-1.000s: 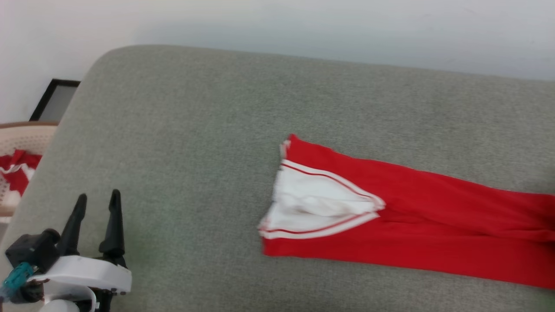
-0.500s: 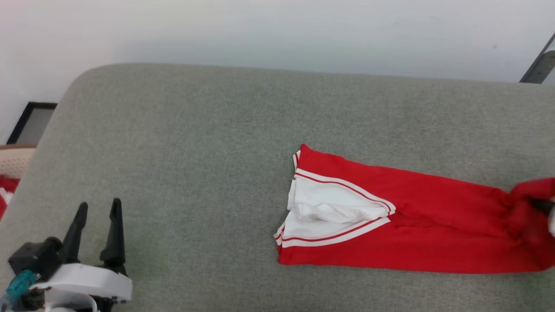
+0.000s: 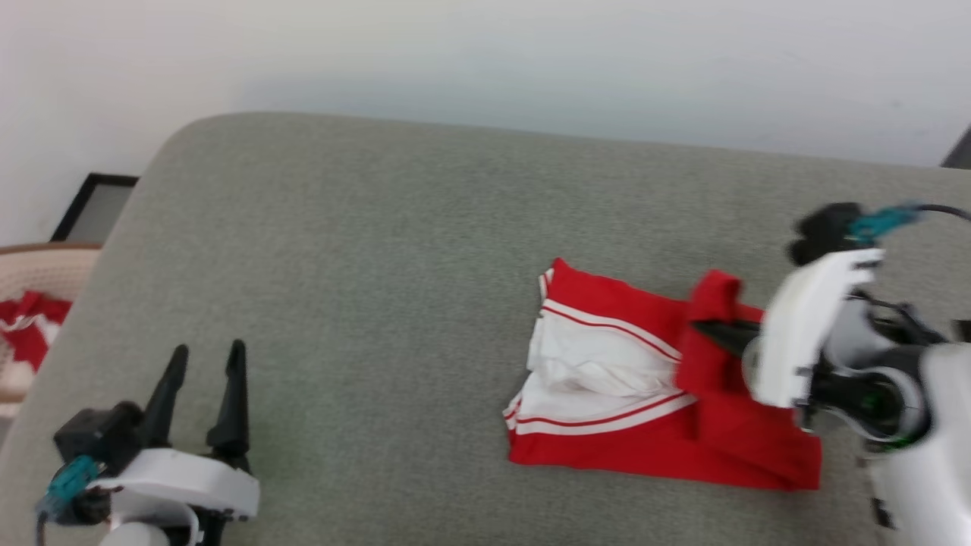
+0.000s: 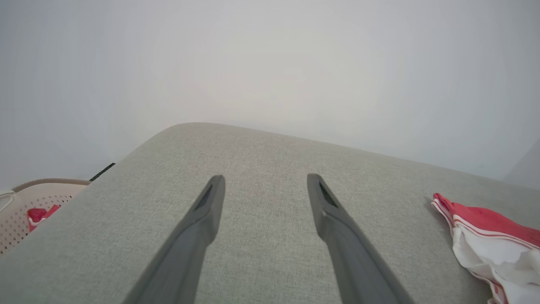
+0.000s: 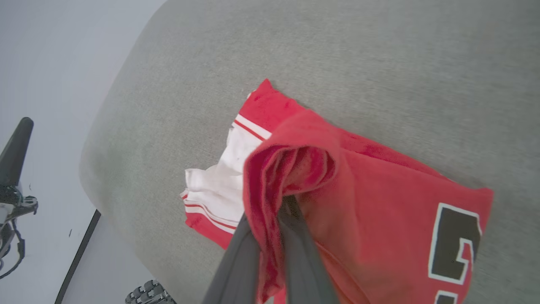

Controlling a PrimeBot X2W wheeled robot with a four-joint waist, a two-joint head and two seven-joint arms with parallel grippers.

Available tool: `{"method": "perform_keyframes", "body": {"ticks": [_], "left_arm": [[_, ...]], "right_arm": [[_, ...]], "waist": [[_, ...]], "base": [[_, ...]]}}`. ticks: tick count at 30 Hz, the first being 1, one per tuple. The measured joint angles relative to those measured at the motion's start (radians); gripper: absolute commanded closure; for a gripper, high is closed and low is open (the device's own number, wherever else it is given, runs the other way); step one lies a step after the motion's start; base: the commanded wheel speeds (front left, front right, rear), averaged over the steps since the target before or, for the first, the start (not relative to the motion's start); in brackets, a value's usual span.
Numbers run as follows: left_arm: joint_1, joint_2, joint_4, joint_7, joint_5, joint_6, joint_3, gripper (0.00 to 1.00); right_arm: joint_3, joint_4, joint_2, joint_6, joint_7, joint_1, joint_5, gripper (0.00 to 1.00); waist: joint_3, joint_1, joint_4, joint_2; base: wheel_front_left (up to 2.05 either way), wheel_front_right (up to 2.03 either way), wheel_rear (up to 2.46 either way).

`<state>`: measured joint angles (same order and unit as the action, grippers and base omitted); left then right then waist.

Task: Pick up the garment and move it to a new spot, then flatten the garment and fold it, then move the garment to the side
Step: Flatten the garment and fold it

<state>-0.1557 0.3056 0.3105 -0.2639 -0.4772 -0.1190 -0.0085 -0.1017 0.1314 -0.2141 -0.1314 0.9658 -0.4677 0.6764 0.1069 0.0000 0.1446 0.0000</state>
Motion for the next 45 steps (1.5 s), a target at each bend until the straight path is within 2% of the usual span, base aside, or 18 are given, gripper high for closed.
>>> {"method": "perform_keyframes", "body": {"ticks": [7,15,16,18,23,29,36,45], "left_arm": [[-0.052,-0.013,0.025,0.000,0.001,-0.005,-0.038,0.00],[-0.085,-0.027,0.051,0.000,-0.003,-0.006,-0.051,0.00],[-0.088,-0.028,0.054,0.000,-0.003,-0.007,-0.053,0.00],[-0.092,-0.030,0.059,0.000,-0.003,-0.009,-0.053,0.00],[-0.092,-0.026,0.062,0.000,-0.004,-0.009,-0.042,0.00],[-0.079,-0.008,0.056,0.000,-0.009,-0.009,-0.020,0.00],[-0.042,0.013,0.036,0.000,-0.015,-0.009,0.000,0.00],[0.006,0.034,0.016,0.000,0.002,-0.009,0.028,0.00]], "right_arm": [[-0.113,0.109,0.073,0.000,-0.072,-0.080,-0.028,1.00],[-0.210,0.314,0.093,0.000,-0.198,-0.165,-0.074,0.99],[-0.217,0.342,0.095,0.000,-0.215,-0.177,-0.074,0.75],[-0.236,0.383,0.097,0.000,-0.241,-0.195,-0.080,0.00],[-0.287,0.406,0.097,0.000,-0.282,-0.229,-0.043,0.00],[-0.325,0.307,0.035,0.000,-0.320,-0.235,0.035,0.00],[-0.274,0.171,-0.068,0.000,-0.434,-0.159,0.065,0.00],[-0.173,0.069,-0.180,0.000,-0.675,0.002,0.024,0.00]], "waist": [[0.010,0.0000,0.062,0.0000],[0.032,0.0000,0.119,0.0000],[0.035,0.0000,0.123,0.0000],[0.040,0.0000,0.128,0.0000],[0.038,0.0000,0.117,0.0000],[0.028,-0.0001,0.076,0.0000],[0.008,0.0000,0.005,0.0000],[-0.024,0.0000,-0.089,0.0000]], "base": [[0.00,0.00,0.00],[0.00,0.00,0.00],[0.00,0.00,0.00],[0.00,0.00,0.00],[0.00,0.00,0.00],[0.00,0.00,0.00],[0.00,0.00,0.00],[0.00,0.00,0.00]]}}
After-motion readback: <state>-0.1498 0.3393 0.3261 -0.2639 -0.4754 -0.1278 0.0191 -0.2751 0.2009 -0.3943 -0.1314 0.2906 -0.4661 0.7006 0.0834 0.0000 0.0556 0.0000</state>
